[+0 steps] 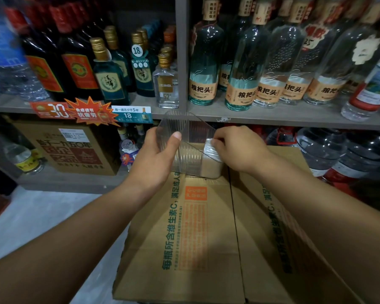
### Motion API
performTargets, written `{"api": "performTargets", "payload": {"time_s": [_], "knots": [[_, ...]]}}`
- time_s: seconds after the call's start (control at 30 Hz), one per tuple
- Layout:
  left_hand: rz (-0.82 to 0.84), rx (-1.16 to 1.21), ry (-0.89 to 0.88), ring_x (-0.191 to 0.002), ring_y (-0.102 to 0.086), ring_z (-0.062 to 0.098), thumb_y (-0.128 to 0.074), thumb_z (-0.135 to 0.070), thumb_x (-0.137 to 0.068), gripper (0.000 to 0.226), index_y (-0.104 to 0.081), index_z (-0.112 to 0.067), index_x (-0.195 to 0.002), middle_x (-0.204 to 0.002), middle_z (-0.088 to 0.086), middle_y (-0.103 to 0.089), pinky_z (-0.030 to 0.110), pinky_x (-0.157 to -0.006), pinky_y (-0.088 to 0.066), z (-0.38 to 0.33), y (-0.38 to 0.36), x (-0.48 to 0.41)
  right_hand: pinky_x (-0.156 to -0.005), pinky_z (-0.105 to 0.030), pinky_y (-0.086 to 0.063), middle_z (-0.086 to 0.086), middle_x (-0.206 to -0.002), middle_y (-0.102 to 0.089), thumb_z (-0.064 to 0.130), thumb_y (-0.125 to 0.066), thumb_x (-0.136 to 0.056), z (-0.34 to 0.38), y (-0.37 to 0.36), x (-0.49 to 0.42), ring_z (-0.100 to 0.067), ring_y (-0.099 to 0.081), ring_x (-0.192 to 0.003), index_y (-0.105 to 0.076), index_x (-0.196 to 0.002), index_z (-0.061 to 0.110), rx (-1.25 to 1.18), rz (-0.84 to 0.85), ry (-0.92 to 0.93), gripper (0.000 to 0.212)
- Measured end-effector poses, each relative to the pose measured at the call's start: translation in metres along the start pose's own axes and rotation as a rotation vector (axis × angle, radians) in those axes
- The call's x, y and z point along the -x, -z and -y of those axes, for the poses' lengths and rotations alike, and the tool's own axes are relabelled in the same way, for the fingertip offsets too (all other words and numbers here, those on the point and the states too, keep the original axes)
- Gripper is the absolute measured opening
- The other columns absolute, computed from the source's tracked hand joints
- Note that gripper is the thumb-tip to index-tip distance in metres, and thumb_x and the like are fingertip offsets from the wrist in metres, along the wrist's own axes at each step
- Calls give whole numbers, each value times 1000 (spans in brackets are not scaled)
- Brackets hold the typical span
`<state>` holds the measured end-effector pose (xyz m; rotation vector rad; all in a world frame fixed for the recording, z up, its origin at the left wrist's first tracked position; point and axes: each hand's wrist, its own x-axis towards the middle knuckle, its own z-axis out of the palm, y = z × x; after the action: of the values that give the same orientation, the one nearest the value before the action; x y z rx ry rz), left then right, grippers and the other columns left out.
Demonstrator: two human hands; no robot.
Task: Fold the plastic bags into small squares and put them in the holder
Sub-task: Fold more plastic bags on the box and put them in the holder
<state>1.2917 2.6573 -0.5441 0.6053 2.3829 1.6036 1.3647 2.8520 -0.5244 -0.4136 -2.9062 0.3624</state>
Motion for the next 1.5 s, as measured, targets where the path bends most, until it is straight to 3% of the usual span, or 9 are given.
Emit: {"api": "performTargets", "payload": {"time_s": [0.1,0.27,0.4,0.57,0.73,1.0,1.2,1.33,1.5], "knots": [[0,-7,7,-99,-52,-13,-49,-52,-102,32,-42,-38,-130,-107,-33,-52,4,-76,-32,-1,0,1,-73,-39,-53,0,-94,-67,33,-49,-102,-2,3,-5,-24,-62,-88,-63,-99,23,-22,66,14,18],[-14,8,4,-114,-55,4,-50,-52,-101,41,-46,-31,-136,-112,-27,-58,24,-90,-37,-1,1,0,-74,-38,-54,-1,-96,-71,32,-54,-99,-4,10,1,-25,-64,-89,-71,-101,22,63,9,99,20],[-9,13,3,-113,-56,3,-50,-52,-101,41,-47,-31,-136,-115,-25,-59,17,-84,-39,0,1,0,-75,-40,-55,-1,-99,-71,31,-53,-99,-4,10,5,-24,-64,-91,-73,-103,21,74,-16,120,23],[-8,12,-2,-114,-55,3,-50,-52,-101,43,-46,-30,-138,-117,-23,-59,11,-81,-37,-1,1,1,-87,-42,-52,-4,-112,-67,29,-47,-96,-2,15,5,-25,-60,-101,-64,-114,22,-19,279,63,26],[-16,10,-11,-105,-56,-6,-50,-52,-101,42,-47,-30,-137,-115,-24,-60,11,-80,-37,-1,0,1,-95,-43,-50,-6,-122,-55,66,-58,-62,4,18,7,-25,-48,-116,-40,-132,25,39,493,-11,83],[-28,20,-5,-114,-55,5,-50,-51,-101,44,-47,-29,-139,-125,-16,-60,20,-85,-38,-2,-1,1,-80,-35,-41,-9,-115,-57,62,-72,-80,5,-2,4,-31,-57,-110,-34,-126,16,127,347,11,76],[-31,6,-9,-114,-53,2,-51,-50,-101,45,-46,-27,-140,-124,-17,-58,12,-82,-36,-1,-1,0,-90,-37,-47,-6,-130,-53,61,-68,-84,4,-11,16,-27,-52,-119,-43,-132,20,81,236,83,68],[-21,6,-2,-113,-53,1,-51,-50,-102,43,-46,-28,-138,-119,-21,-57,18,-90,-40,-1,0,-1,-76,-33,-43,-4,-125,-44,62,-61,-89,5,-14,24,-27,-53,-113,-46,-132,19,172,123,133,63],[-24,-6,4,-113,-52,4,-49,-54,-101,46,-44,-30,-139,-116,-23,-56,25,-92,-36,-1,-1,0,-90,-39,-42,-4,-122,-57,69,-51,-90,3,-11,21,-26,-49,-117,-50,-128,23,241,184,141,60]]}}
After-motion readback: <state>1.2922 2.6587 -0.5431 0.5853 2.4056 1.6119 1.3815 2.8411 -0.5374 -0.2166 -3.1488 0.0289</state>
